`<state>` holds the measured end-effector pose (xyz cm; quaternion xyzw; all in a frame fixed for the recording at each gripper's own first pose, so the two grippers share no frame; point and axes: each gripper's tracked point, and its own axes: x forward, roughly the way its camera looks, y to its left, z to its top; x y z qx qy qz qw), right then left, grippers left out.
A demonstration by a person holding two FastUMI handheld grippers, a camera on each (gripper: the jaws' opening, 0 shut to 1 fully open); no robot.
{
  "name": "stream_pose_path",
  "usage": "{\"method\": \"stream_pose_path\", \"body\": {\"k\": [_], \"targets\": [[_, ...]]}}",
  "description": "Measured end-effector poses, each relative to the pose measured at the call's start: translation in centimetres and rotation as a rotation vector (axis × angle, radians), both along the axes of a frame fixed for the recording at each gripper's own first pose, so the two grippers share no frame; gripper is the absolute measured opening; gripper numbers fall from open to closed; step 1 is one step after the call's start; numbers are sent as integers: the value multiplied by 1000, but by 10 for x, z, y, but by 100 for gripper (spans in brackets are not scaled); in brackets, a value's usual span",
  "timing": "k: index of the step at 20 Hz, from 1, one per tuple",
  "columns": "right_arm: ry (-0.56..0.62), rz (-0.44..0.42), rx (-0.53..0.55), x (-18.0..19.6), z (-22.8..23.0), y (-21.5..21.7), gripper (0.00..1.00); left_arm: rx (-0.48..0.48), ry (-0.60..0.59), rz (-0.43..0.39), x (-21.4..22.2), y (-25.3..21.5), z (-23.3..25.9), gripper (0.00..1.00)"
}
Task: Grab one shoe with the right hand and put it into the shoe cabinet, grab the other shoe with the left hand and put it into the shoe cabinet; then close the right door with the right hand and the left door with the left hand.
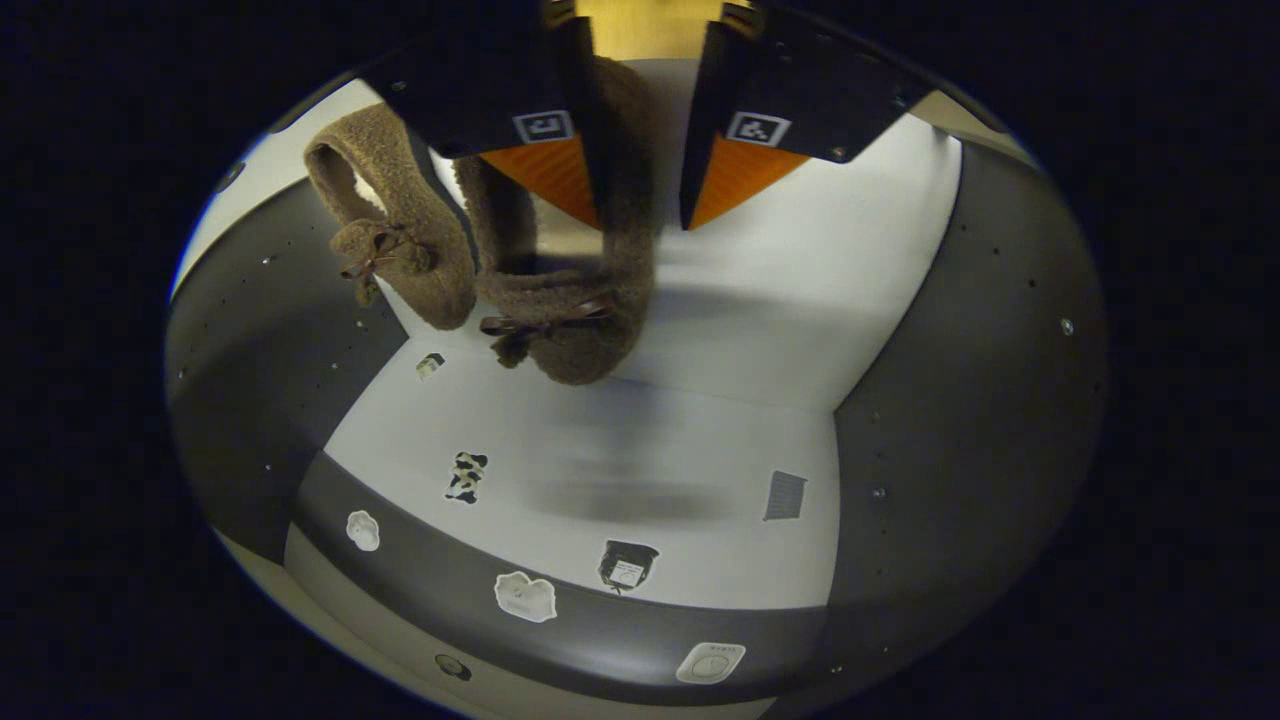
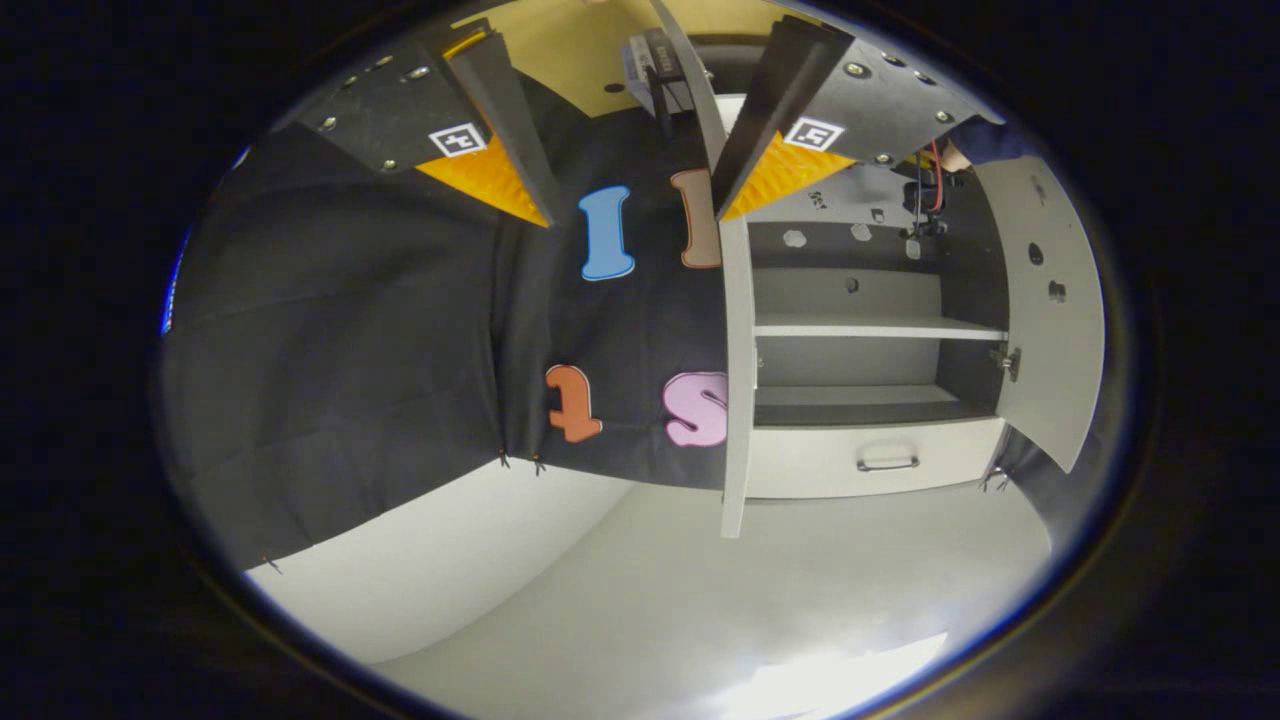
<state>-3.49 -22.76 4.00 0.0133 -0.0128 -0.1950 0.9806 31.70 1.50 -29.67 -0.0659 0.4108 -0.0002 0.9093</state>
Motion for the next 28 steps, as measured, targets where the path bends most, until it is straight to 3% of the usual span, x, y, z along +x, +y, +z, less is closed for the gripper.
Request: {"method": "stream_pose_path", "body": {"k": [2,3,4,5,9,10,11,12,14,15,16,17,20,21,28], "targets": [[9,-1,8,-1,-4,-3,92,13,-1,7,-2,5,3,61],[15,0,12,0,-6,-5,92,10,-7,12,-3,6,5,76],[21,1,16,1,-9,-6,93,5,-16,15,-5,6,9,67],[26,2,18,2,-12,-7,93,2,-27,13,-7,6,13,81],[52,9,18,9,-22,-10,93,16,-94,-11,-19,6,39,86],[59,10,16,11,-24,-10,93,24,-125,-12,-20,7,49,91],[67,10,11,13,-27,-11,93,28,-159,-13,-23,8,62,86],[75,7,5,14,-30,-13,90,27,-199,-18,-25,7,75,85],[88,-4,0,16,-35,-20,94,11,-279,-30,-34,2,104,85],[90,-10,3,17,-37,-22,90,7,-315,-37,-39,1,119,85],[94,-10,6,18,-40,-24,94,2,-347,-41,-46,-1,132,85],[100,-7,8,19,-43,-24,90,-3,-377,-43,-54,-3,146,85],[110,16,16,26,-52,-23,90,-7,-480,-56,-78,-8,189,86],[106,34,23,28,-54,-21,94,-13,-513,-65,-86,-10,203,87],[130,71,44,34,-73,-20,96,-33,-661,-112,-153,-19,278,89]]}}
